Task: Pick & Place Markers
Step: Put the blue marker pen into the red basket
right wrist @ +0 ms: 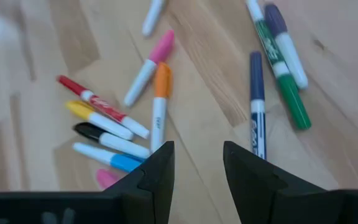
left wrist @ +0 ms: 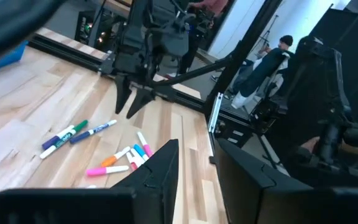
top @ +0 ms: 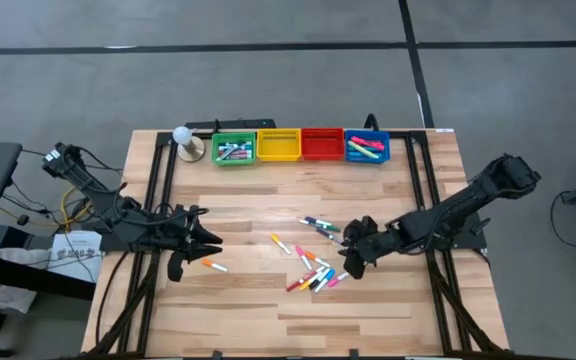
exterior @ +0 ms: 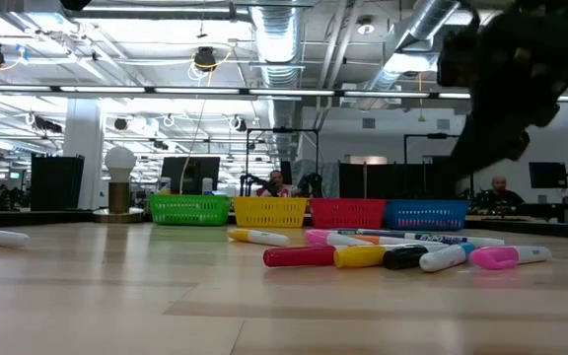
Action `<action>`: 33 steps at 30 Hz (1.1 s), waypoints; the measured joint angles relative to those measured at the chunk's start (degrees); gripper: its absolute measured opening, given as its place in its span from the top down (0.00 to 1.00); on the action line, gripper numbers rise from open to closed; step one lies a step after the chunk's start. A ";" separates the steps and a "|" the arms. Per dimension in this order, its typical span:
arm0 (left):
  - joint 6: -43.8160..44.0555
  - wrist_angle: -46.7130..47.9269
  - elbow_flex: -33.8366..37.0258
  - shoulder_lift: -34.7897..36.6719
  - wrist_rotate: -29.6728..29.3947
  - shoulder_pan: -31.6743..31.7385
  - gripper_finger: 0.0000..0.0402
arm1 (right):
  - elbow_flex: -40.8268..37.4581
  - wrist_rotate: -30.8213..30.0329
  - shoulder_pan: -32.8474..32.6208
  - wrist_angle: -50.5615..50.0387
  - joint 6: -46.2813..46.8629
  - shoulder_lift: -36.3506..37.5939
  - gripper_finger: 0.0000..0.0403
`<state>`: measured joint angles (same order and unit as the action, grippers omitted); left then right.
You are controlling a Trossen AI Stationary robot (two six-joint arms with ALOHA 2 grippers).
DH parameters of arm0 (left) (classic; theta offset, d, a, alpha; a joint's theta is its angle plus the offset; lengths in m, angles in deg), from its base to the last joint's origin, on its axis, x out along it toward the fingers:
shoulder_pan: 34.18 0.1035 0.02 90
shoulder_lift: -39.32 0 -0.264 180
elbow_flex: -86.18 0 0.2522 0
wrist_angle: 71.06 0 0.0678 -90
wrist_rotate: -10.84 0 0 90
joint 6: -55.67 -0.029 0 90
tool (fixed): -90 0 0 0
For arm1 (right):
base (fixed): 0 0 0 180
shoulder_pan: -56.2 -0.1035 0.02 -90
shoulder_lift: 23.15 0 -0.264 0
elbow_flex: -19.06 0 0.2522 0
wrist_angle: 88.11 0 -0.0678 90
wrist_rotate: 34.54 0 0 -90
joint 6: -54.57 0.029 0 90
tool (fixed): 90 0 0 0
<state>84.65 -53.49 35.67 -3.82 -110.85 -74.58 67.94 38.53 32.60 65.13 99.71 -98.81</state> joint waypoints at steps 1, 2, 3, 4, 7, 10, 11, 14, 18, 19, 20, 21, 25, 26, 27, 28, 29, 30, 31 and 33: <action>0.19 -0.01 0.00 -0.06 -0.02 -0.05 0.74 | 0.03 -0.05 0.04 0.23 0.62 -0.89 0.69; 0.48 -0.04 0.00 -0.09 -0.02 -0.05 0.74 | 0.28 -0.38 0.07 0.19 0.96 -1.73 0.69; 0.69 -0.02 0.00 -0.13 0.01 -0.05 0.74 | 0.79 -1.07 0.08 0.14 0.94 -2.73 0.69; 0.81 -0.02 0.00 -0.22 -0.01 -0.05 0.74 | 1.21 -1.81 0.23 0.11 0.64 -3.67 0.69; 1.16 0.04 -0.02 -0.53 -0.02 -0.04 0.74 | 1.41 -2.71 1.15 -1.84 -0.44 -6.04 0.69; 1.50 -0.06 -0.02 -0.81 -0.02 -0.04 0.74 | 1.42 -1.85 2.53 -2.43 -0.52 -8.22 0.69; 1.50 0.04 -0.02 -0.85 -0.02 -0.03 0.74 | 1.42 -1.29 2.87 -2.23 -0.56 -8.80 0.69; 1.83 -0.08 -0.02 -1.20 -0.02 -0.03 0.74 | 1.46 -0.40 3.47 -1.68 -0.55 -10.30 0.69; 1.96 -0.17 -0.02 -1.78 -0.02 -0.03 0.74 | 1.51 -0.60 4.28 -3.10 -0.56 -12.84 0.69; 1.96 -0.20 -0.02 -1.94 -0.02 -0.03 0.74 | 1.51 -0.49 4.62 -2.87 -0.56 -13.76 0.69; 1.96 -0.20 -0.02 -2.01 -0.02 -0.03 0.74 | 1.68 -0.35 4.84 -2.92 -0.56 -14.41 0.69; 2.08 -0.28 -0.02 -2.17 -0.04 -0.03 0.74 | 1.72 -0.45 4.96 -2.94 -0.59 -15.23 0.69; 2.86 -0.37 -0.02 -2.61 -0.04 -0.03 0.74 | 1.94 -2.02 4.43 -3.51 0.21 -17.40 0.69; 2.99 -0.44 -0.02 -2.70 -0.04 -0.03 0.74 | 1.95 -2.14 4.35 -3.59 0.30 -17.49 0.69; 2.99 -0.21 -0.02 -2.78 -0.01 0.00 0.74 | 1.95 -2.14 4.25 -3.62 0.29 -17.53 0.70; 3.01 -0.17 -0.02 -2.81 -0.02 -0.01 0.74 | 1.94 -2.39 4.06 -3.67 0.31 -17.51 0.71; 3.02 -0.28 -0.02 -2.88 -0.02 -0.01 0.74 | 1.86 -2.60 3.90 -3.86 0.31 -17.27 0.72; 3.03 -0.34 -0.02 -2.97 -0.02 -0.01 0.74 | 1.78 -2.55 3.72 -3.86 0.31 -16.99 0.74; 3.03 -0.27 -0.02 -3.04 -0.02 -0.01 0.74 | 1.70 -2.40 3.72 -3.86 0.31 -16.70 0.77; 3.03 -0.23 -0.02 -3.03 -0.02 -0.01 0.74 | 1.55 -1.74 3.76 -3.95 0.31 -15.80 0.82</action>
<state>87.68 -53.72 35.65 -6.85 -110.86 -74.59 69.49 36.79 36.36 61.18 100.02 -114.62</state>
